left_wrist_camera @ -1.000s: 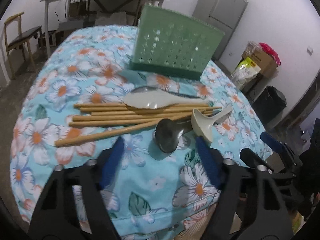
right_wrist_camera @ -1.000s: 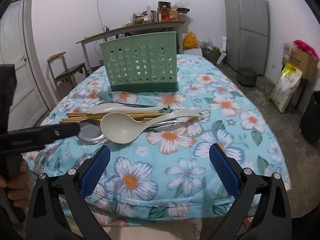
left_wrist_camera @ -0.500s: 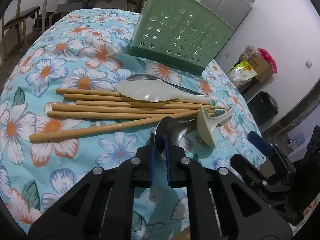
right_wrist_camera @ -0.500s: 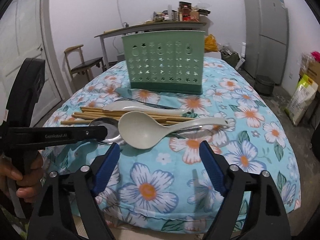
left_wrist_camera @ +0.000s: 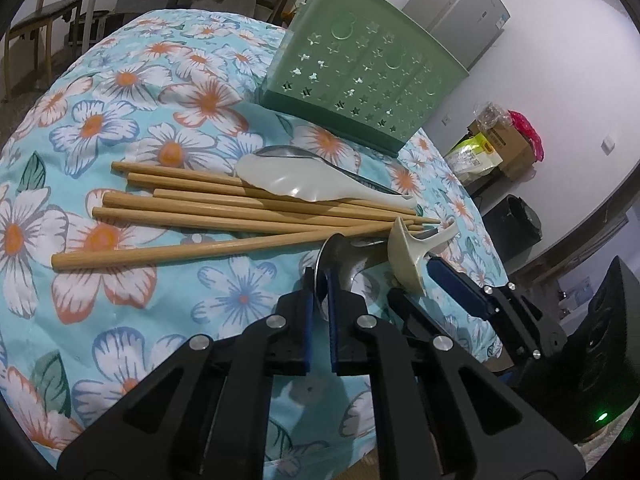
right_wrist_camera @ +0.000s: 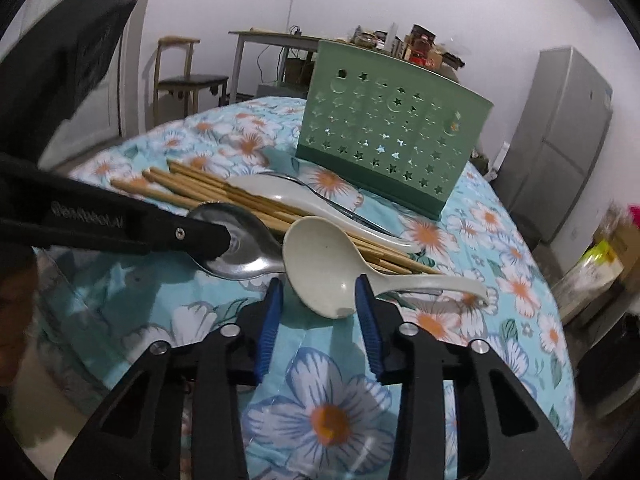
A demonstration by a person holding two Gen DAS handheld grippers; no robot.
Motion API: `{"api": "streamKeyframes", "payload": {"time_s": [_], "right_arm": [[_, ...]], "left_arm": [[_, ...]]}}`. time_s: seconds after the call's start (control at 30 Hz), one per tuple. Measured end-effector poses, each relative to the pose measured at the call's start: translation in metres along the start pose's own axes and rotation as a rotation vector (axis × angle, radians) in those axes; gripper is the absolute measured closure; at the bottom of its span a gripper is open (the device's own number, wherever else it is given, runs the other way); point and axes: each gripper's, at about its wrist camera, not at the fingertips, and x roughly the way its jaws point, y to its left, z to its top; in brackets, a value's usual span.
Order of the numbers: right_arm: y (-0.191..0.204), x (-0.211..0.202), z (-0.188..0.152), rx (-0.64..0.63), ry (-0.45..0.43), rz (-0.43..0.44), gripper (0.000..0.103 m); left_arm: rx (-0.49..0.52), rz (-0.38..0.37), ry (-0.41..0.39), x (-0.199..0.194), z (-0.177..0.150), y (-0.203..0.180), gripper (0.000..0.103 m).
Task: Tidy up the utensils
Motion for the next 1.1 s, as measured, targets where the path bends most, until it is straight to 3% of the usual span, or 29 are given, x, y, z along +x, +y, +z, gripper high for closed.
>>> {"api": "streamKeyframes", "payload": {"time_s": [0.23, 0.5, 0.77, 1.1], "right_arm": [[0.005, 0.007, -0.002, -0.041, 0.007, -0.054, 0.089], [-0.018, -0.027, 0.008, 0.085, -0.06, -0.024, 0.094], [-0.073, -0.069, 0.026, 0.293, -0.154, 0.059, 0.099], [-0.103, -0.085, 0.033, 0.383, -0.214, 0.114, 0.099]], "left_arm": [[-0.018, -0.015, -0.004, 0.001, -0.001, 0.004, 0.098], [-0.006, -0.014, -0.04, -0.015, -0.005, -0.003, 0.102], [0.045, 0.006, -0.154, -0.06, 0.002, -0.023, 0.102], [0.076, 0.018, -0.362, -0.134, 0.049, -0.029, 0.102]]}}
